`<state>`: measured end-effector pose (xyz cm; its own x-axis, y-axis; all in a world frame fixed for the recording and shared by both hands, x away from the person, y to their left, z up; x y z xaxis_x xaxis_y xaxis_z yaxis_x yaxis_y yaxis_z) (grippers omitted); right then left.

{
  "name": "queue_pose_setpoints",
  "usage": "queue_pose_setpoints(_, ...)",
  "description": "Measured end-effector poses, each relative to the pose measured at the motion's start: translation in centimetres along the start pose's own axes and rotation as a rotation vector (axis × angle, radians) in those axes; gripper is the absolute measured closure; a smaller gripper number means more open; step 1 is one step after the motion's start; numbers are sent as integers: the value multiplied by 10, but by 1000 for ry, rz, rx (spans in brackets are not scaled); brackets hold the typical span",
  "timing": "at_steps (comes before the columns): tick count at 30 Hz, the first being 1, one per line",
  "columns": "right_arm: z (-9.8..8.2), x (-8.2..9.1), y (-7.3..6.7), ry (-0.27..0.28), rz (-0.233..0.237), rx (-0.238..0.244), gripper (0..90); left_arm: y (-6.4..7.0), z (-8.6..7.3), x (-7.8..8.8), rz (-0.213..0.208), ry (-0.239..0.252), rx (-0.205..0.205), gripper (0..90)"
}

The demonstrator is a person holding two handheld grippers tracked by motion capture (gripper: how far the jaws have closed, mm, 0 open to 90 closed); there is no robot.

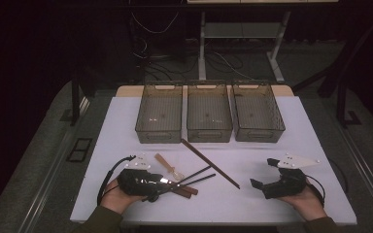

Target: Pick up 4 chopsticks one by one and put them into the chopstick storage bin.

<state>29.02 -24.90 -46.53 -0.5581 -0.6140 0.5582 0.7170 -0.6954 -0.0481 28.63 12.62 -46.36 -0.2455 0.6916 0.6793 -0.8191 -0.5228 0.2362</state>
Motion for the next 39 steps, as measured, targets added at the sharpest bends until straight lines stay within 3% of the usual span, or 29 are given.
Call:
queue_pose_setpoints(6,0,0,0,-1,0,3,7,6,6,-8,-7,13,0,608)
queue_pose_setpoints(15,0,-1,0,-2,0,1,7,11,10,-24,-7,-9,-16,725)
queue_pose_setpoints(20,0,0,0,0,-1,-1,7,11,8,-27,15,-7,-24,777)
queue_pose_setpoints(39,0,1,0,4,-2,-2,7,12,5,-32,30,-31,-55,806)
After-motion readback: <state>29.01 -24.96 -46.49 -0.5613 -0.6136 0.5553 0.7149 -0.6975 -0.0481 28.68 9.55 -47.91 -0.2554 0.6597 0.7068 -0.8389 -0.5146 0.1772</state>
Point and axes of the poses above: each handheld gripper's, and its own axes: x roughly backward along the jaws, z roughly out of its top, y roughly to its right, the point moved 6 cm from there along -x, roughly forward along the jaws, and after that the axes turned 4 degrees about x, right-handed, at the moved point
